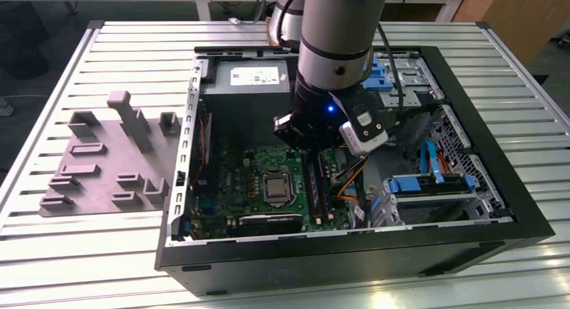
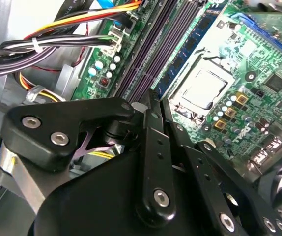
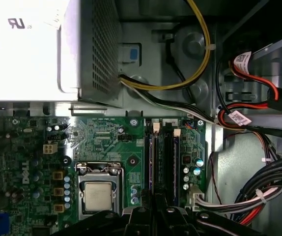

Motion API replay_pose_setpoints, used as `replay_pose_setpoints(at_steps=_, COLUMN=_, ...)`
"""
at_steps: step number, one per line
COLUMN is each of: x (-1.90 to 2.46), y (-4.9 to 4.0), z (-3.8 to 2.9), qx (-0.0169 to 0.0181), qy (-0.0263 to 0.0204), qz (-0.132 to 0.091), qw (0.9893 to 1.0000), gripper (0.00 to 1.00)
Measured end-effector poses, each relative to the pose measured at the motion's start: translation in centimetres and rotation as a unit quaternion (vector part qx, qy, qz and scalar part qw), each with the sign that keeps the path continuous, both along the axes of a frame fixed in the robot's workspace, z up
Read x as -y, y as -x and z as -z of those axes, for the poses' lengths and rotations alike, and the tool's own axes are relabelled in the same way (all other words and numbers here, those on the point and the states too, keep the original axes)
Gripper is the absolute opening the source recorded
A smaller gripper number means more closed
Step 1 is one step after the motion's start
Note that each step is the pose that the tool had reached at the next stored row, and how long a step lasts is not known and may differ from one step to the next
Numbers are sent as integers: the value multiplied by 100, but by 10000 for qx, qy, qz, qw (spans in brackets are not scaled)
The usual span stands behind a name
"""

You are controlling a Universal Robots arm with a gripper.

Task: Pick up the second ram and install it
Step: 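Insert the second ram into the second slot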

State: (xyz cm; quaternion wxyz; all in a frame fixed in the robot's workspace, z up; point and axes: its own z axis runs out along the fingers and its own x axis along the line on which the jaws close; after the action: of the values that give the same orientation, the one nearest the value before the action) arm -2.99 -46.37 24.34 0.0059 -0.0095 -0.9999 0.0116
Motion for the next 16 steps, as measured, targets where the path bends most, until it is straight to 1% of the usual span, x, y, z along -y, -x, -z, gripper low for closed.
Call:
replay_pose_setpoints(at_steps=2, x=0, y=0, z=25, qx=0, qy=0, qz=1, qw=10000, gripper=14)
replay_pose_setpoints(at_steps=9, x=0, y=-1, z=32, qx=0, qy=-1, qz=0, qw=10000, gripper=14)
replay_pose_setpoints(at_steps=16, x=0, y=-4, z=122, qx=0, qy=1, qz=0, qw=10000, gripper=14)
